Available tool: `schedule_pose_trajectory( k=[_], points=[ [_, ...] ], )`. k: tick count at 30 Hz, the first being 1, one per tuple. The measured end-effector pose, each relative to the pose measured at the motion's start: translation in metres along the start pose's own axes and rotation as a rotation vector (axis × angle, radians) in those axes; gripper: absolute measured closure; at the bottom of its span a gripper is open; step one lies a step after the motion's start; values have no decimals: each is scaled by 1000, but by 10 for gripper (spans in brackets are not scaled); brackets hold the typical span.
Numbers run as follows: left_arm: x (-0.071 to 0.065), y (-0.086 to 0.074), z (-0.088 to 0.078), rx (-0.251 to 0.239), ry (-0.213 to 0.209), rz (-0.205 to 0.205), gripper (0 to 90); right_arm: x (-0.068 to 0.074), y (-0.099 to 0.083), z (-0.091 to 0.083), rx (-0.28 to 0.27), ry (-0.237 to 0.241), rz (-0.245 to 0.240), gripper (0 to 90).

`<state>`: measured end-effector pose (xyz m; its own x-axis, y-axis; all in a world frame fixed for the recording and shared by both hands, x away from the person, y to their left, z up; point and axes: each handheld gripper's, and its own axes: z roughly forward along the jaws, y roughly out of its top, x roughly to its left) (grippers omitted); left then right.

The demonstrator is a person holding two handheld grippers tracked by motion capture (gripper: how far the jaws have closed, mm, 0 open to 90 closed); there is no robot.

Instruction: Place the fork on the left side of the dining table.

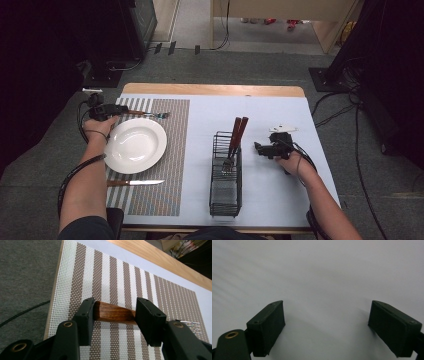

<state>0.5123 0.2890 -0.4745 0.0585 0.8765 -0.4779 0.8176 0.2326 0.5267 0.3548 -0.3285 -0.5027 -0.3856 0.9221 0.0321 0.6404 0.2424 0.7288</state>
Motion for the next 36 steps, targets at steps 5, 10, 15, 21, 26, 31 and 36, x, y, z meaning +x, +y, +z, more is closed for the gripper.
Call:
schedule_pose_trajectory(
  k=[5,10,15,21,26,31,36],
  points=[
    [-4,1,2,23,42,34,493,0,0,0,-1,0,0,130],
    [-6,2,1,34,85,78,489,0,0,0,0,0,0,130],
    [-7,3,1,35,90,82,465,0,0,0,0,0,-1,130],
    [-10,6,-8,12,80,88,461,0,0,0,-1,0,0,130],
    [-22,6,-19,-18,47,115,428,0,0,0,-1,0,-1,130],
    [-39,3,-29,-39,31,163,393,0,0,0,-2,0,0,130],
    [-63,-8,-35,-34,-7,223,376,0,0,0,-2,1,0,130]
  ],
)
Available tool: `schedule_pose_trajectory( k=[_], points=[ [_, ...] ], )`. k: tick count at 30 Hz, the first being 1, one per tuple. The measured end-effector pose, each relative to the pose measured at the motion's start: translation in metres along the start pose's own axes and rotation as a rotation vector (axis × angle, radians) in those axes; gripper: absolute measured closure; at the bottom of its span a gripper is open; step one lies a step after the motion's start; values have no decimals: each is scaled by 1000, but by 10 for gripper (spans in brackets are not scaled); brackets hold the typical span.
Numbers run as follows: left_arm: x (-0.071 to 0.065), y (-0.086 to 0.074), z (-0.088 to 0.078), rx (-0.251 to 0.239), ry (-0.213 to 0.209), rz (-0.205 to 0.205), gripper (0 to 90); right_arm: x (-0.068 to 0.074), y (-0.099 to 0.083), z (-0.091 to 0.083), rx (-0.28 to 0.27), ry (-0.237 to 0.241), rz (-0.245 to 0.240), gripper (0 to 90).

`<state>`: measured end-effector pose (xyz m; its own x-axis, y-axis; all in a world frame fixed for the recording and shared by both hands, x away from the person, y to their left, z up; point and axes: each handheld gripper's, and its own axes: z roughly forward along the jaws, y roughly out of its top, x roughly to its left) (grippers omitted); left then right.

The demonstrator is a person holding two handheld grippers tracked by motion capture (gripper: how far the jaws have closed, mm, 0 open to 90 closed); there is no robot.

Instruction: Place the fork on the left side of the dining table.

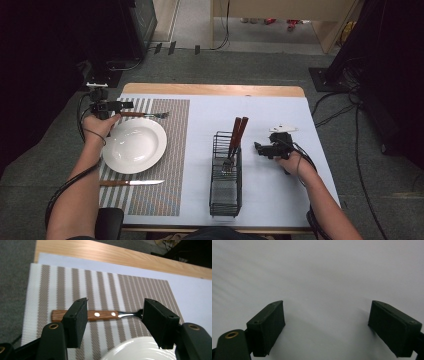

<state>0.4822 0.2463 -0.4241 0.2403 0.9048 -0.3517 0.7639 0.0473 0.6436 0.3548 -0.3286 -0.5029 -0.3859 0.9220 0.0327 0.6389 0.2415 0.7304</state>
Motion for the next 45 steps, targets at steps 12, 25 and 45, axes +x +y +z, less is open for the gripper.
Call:
schedule_pose_trajectory(
  k=[12,25,45],
  points=[
    [-52,-9,-7,12,-18,115,369,0,0,0,1,0,0,130],
    [-99,-27,-2,-10,-88,201,362,0,0,0,1,0,0,130],
    [-164,-66,13,-19,-214,336,304,0,0,0,1,-1,-2,130]
  ],
)
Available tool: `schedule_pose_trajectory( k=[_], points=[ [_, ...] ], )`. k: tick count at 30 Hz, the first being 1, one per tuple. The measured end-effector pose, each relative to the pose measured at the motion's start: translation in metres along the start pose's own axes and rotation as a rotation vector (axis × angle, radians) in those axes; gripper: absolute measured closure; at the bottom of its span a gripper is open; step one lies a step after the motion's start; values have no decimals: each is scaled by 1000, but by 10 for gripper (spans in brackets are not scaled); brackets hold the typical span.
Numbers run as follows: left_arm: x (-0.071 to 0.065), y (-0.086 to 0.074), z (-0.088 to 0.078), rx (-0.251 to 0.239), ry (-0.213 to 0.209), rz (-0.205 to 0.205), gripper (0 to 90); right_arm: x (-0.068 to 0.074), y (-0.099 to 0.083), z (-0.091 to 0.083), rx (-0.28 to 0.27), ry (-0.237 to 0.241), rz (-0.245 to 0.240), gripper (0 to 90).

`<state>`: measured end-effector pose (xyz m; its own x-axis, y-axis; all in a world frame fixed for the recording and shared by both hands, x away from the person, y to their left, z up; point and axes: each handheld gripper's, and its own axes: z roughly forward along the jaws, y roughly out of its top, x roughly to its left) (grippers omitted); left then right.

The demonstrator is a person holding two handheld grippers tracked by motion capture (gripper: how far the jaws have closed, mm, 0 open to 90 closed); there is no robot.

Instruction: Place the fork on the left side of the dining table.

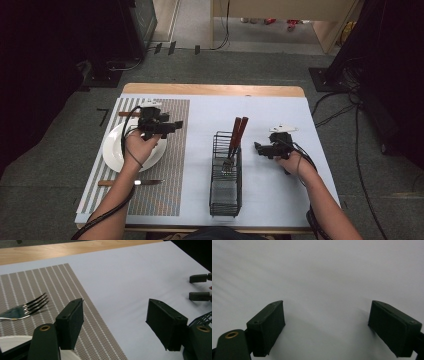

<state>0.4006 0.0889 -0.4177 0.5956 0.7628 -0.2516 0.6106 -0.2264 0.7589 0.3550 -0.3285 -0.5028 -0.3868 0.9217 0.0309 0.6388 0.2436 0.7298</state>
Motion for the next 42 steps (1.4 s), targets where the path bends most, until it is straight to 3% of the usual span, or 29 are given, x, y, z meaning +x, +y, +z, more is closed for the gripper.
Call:
schedule_pose_trajectory(
  k=[4,11,18,23,29,36,39,42],
  points=[
    [-13,-4,7,-4,-14,27,295,0,0,0,-1,-1,-1,130],
    [-28,-15,23,34,-66,62,285,0,0,0,0,0,-1,130],
    [-45,-26,41,67,-51,150,268,0,0,0,0,-1,-1,130],
    [-49,-31,49,83,-55,142,264,0,0,0,0,-1,-1,130],
    [-51,-38,61,136,-64,136,250,0,0,0,1,-1,-1,130],
    [-54,-45,73,195,-34,187,247,0,0,0,0,-1,-1,130],
    [-53,-47,75,196,-29,158,244,0,0,0,0,-1,-2,130],
    [-54,-48,76,198,-33,181,218,0,0,0,1,-1,-1,130]
  ],
)
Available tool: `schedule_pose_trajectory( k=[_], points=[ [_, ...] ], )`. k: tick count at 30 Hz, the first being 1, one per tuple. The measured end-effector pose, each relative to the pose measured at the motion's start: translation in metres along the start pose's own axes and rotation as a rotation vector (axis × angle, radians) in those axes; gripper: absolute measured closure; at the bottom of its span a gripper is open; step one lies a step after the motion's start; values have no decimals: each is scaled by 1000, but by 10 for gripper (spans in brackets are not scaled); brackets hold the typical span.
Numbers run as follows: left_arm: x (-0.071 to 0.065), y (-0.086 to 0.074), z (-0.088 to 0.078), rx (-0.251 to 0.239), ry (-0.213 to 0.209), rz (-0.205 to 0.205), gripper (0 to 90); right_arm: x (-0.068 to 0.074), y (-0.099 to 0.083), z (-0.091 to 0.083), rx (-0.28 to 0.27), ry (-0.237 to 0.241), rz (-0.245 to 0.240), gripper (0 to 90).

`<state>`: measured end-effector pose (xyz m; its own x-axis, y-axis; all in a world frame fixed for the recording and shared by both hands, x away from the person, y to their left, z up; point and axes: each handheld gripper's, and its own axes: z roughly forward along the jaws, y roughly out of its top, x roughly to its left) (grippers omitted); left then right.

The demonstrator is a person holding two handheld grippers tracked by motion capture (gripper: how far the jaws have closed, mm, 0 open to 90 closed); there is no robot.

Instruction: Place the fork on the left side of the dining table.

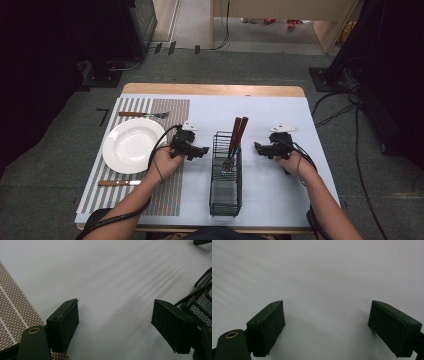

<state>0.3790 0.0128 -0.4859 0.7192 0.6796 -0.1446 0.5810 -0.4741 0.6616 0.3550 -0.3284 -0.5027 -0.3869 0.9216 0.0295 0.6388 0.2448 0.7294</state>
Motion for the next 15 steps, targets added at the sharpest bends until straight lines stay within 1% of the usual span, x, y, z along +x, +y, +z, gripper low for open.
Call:
schedule_pose_trajectory(
  k=[5,15],
  points=[
    [-2,-2,1,-1,2,30,196,0,0,0,0,0,0,130],
    [-2,-2,1,-4,0,26,190,0,0,0,0,0,0,130]
  ],
)
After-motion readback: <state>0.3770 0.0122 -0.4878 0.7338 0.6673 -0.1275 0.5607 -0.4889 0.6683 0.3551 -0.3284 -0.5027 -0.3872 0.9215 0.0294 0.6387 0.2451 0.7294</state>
